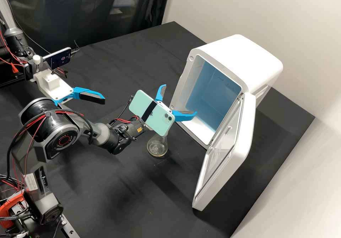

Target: Place the flask in the incubator

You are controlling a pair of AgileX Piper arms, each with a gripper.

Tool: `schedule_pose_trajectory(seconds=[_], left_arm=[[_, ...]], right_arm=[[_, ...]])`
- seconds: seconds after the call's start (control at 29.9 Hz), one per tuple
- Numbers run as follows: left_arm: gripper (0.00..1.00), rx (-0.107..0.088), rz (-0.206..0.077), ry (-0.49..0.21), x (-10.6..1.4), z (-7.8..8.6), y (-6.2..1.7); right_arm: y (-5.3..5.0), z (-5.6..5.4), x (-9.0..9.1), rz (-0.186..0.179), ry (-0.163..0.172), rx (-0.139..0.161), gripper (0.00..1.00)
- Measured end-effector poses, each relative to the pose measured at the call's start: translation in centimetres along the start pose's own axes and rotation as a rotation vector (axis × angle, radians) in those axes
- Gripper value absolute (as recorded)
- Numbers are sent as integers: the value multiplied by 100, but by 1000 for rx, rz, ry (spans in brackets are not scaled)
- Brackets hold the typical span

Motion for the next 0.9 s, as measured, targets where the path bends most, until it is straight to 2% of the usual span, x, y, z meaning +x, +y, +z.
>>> schedule_pose_trajectory(seconds=[0.47,0.6,0.8,0.9], left_arm=[[100,1,0,-2,0,1,0],[100,5,-11,-1,9,-14,-42],[100,8,-41,48,24,-178,-135],[100,-7,-72,84,6,-287,-225]], right_arm=[[0,0,0,0,0,0,100],[0,0,0,0,0,0,100],[0,0,0,0,0,0,100],[0,0,0,0,0,0,100]])
